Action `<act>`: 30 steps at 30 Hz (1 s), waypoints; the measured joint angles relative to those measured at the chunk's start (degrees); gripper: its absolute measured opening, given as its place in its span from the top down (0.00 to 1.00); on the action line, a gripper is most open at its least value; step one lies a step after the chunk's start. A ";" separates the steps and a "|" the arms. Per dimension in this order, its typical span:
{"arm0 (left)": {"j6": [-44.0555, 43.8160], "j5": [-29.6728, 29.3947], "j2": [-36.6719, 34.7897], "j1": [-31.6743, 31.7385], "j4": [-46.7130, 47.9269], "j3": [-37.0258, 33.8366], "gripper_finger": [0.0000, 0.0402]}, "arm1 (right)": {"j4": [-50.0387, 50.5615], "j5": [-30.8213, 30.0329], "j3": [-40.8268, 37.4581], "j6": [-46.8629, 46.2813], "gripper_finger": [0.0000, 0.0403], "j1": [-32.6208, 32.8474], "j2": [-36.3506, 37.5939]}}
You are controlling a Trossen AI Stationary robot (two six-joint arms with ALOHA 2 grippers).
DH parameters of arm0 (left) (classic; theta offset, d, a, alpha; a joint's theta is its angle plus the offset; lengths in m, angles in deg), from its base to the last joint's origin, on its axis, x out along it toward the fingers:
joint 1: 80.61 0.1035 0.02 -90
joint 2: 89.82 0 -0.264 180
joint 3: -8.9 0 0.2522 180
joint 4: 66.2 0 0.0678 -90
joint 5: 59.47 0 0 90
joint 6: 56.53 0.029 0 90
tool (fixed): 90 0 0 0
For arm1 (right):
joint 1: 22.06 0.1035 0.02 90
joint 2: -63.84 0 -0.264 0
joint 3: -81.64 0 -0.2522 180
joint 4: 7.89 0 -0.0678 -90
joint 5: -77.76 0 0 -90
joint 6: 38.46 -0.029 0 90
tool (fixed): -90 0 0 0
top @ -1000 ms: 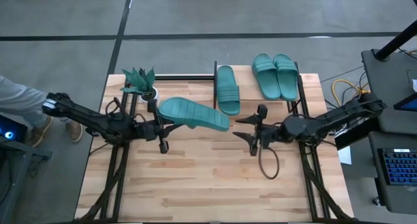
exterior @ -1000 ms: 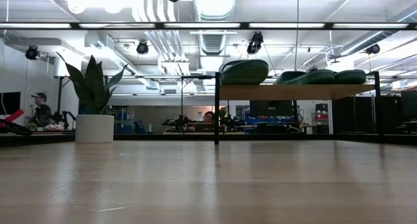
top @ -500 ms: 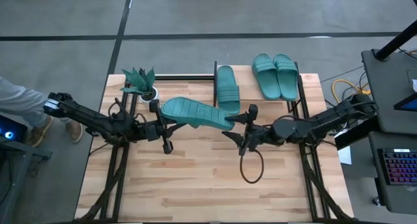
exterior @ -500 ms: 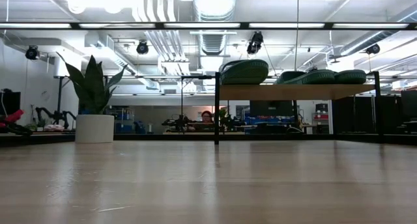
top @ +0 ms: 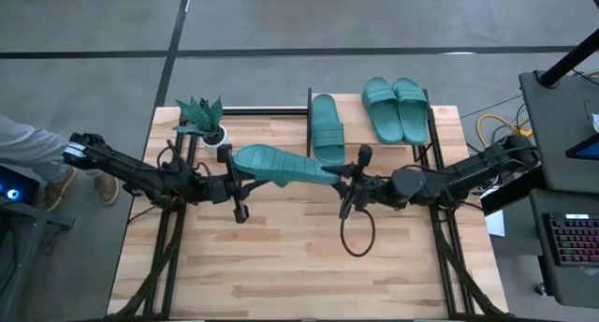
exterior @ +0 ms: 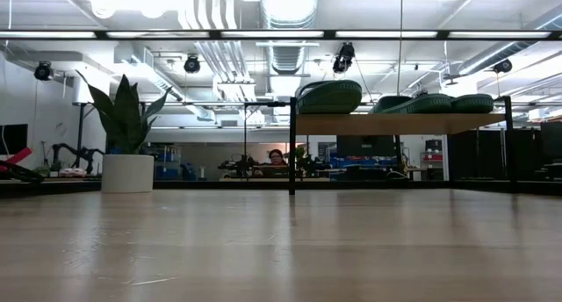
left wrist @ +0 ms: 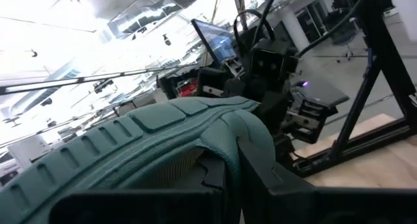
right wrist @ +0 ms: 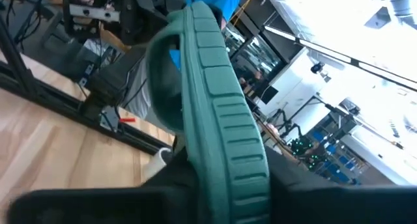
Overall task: Pick and place slides into the shelf
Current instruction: Put the green slipper on the shelf
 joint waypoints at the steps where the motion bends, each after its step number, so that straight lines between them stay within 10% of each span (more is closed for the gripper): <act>1: 0.00 -0.02 0.02 0.00 0.10 0.00 1.00 | 0.12 -0.01 -0.22 -0.01 0.85 -0.19 0.03; 10: 3.88 1.27 0.13 0.02 2.37 0.04 0.86 | 2.42 -2.23 0.27 -1.96 0.87 -0.93 1.59; 20: 30.87 0.16 -1.33 -0.22 2.69 0.01 0.51 | 21.72 -1.48 2.20 -21.75 0.87 -2.66 14.43; 30: 52.18 -5.64 -0.61 -0.07 -1.11 -0.03 0.47 | 37.29 1.08 2.16 -38.67 0.87 -3.94 28.41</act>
